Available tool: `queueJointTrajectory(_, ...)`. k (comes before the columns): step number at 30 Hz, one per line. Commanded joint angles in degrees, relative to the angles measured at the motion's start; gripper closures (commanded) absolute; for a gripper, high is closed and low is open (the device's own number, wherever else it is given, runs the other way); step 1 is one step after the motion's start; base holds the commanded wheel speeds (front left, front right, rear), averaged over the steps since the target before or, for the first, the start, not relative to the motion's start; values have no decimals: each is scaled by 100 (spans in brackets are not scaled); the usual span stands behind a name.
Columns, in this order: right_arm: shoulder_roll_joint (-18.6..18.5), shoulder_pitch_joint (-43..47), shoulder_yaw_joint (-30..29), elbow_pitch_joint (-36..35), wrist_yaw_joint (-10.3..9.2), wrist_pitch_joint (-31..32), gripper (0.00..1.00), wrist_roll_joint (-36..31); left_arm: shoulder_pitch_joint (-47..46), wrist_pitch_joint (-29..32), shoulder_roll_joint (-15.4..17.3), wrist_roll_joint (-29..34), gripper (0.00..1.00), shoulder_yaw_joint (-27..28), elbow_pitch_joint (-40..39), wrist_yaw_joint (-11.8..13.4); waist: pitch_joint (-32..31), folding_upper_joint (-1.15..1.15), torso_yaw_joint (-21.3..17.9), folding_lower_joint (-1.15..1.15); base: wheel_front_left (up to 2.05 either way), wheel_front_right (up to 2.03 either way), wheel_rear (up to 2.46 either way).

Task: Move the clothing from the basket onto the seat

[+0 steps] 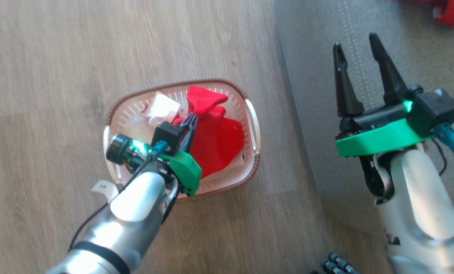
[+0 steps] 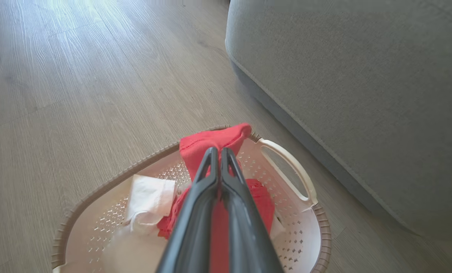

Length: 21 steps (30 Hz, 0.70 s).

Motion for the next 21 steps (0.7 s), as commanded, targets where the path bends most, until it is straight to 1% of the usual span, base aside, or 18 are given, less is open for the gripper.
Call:
queueJointTrajectory(1,52,146,63,-132,-2,-37,0,-43,168,-86,41,-72,100,140,-270,97,-306,-1,93,0,0,0,0)
queueJointTrajectory(4,52,219,38,-105,-2,-37,0,-65,294,-94,41,-112,100,181,-462,168,-456,-1,115,0,0,0,0)
queueJointTrajectory(5,52,257,27,-89,-2,-37,0,-73,364,-96,41,-132,95,210,-560,201,-531,-1,122,0,0,0,0)
queueJointTrajectory(6,52,293,14,-75,-2,-37,0,-80,432,-98,41,-134,74,221,-650,227,-603,-1,128,0,0,0,0)
queueJointTrajectory(7,52,328,2,-61,-2,-37,0,-89,501,-99,44,-132,58,241,-754,260,-674,-1,134,0,0,0,0)
queueJointTrajectory(8,52,361,-8,-45,-2,-37,0,-94,575,-100,54,-136,51,270,-868,285,-744,-1,139,0,0,0,0)
queueJointTrajectory(10,52,423,-18,-9,-2,-37,0,-98,725,-101,98,-138,35,327,-1074,337,-879,-1,142,0,0,0,0)
queueJointTrajectory(12,52,480,-28,34,-2,-37,0,-104,876,-101,141,-155,22,388,-1265,383,-1008,-1,147,0,0,0,0)
queueJointTrajectory(13,52,509,-36,54,-2,-37,0,-111,950,-101,163,-163,18,412,-1350,403,-1072,-1,152,0,0,0,0)
queueJointTrajectory(14,52,539,-43,76,-2,-37,0,-116,1022,-102,186,-169,5,425,-1417,421,-1132,-1,158,0,0,0,0)
queueJointTrajectory(15,52,568,-51,96,-2,-37,0,-122,1086,-102,208,-168,0,434,-1486,443,-1188,-1,166,0,0,0,0)
queueJointTrajectory(21,52,745,-101,207,-2,-29,0,-156,1431,-102,285,-239,0,521,-1778,502,-1520,-1,227,0,0,0,0)
